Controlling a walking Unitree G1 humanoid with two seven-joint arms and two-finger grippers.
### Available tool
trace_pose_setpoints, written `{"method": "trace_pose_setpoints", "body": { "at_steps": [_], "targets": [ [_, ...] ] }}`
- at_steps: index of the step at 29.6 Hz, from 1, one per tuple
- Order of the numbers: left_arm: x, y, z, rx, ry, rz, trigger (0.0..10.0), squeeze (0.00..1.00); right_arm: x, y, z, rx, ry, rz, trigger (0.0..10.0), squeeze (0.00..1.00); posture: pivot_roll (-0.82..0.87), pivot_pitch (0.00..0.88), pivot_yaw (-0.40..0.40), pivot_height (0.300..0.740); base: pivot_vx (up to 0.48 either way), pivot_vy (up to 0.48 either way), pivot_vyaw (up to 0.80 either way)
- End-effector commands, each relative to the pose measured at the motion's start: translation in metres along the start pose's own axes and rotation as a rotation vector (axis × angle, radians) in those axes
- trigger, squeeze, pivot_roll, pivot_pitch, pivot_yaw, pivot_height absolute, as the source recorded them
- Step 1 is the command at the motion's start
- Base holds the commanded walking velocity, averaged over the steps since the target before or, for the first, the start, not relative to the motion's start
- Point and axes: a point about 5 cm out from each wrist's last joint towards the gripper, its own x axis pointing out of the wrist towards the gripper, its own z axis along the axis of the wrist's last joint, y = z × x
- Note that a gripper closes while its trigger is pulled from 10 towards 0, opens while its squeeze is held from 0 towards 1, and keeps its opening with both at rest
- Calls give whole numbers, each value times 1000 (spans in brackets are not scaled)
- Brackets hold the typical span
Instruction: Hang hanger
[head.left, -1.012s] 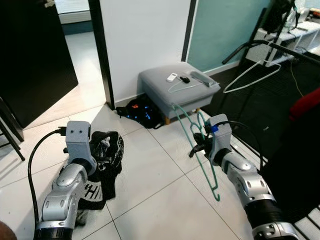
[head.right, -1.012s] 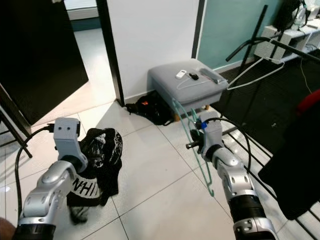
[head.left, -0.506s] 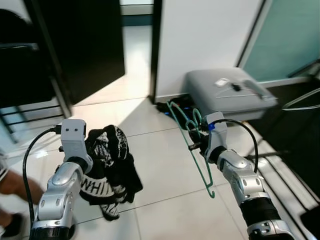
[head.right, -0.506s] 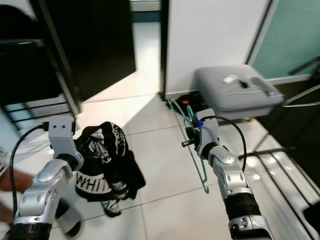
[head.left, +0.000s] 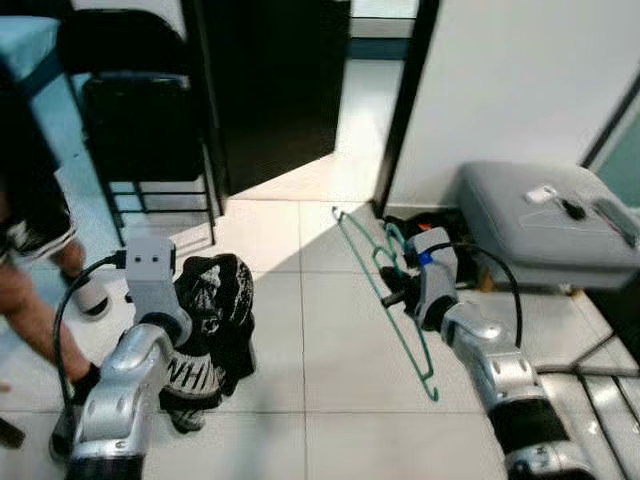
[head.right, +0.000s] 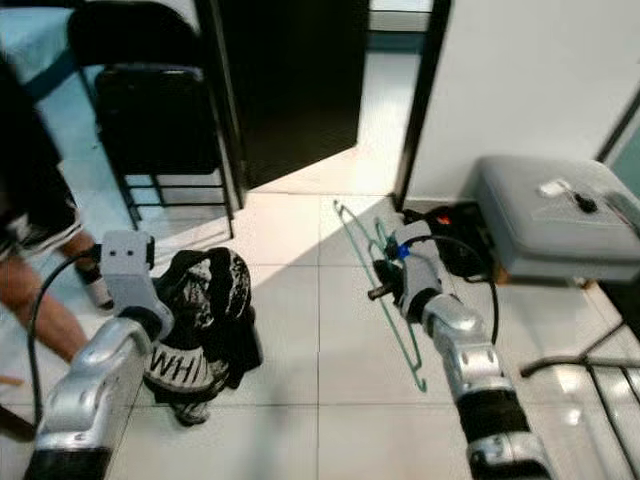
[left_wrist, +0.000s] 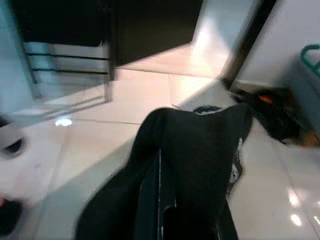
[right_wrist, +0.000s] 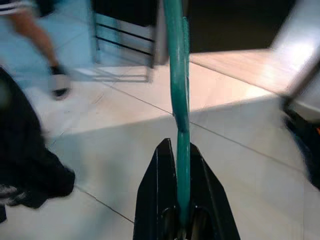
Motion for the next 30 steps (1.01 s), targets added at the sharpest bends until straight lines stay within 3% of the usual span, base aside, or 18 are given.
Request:
{"method": "trace_pose_setpoints", "body": {
  "at_steps": [1, 10, 30],
  "targets": [
    [-1, 0, 10, -7, -63, 7, 10000, 0, -2, -1, -3, 4, 14, 9, 10000, 0, -2, 57, -73, 740, 0, 0, 800],
    [-3, 2, 11, -48, -68, 0, 10000, 0, -1, 1, -3, 8, 8, 31, 10000, 0, 4, 55, -72, 740, 0, 0, 800],
    [3, 4, 13, -50, -60, -1, 10000, 0, 3, 2, 3, 18, -19, 38, 10000, 0, 1, 81, -59, 740, 0, 0, 800]
  ]
}}
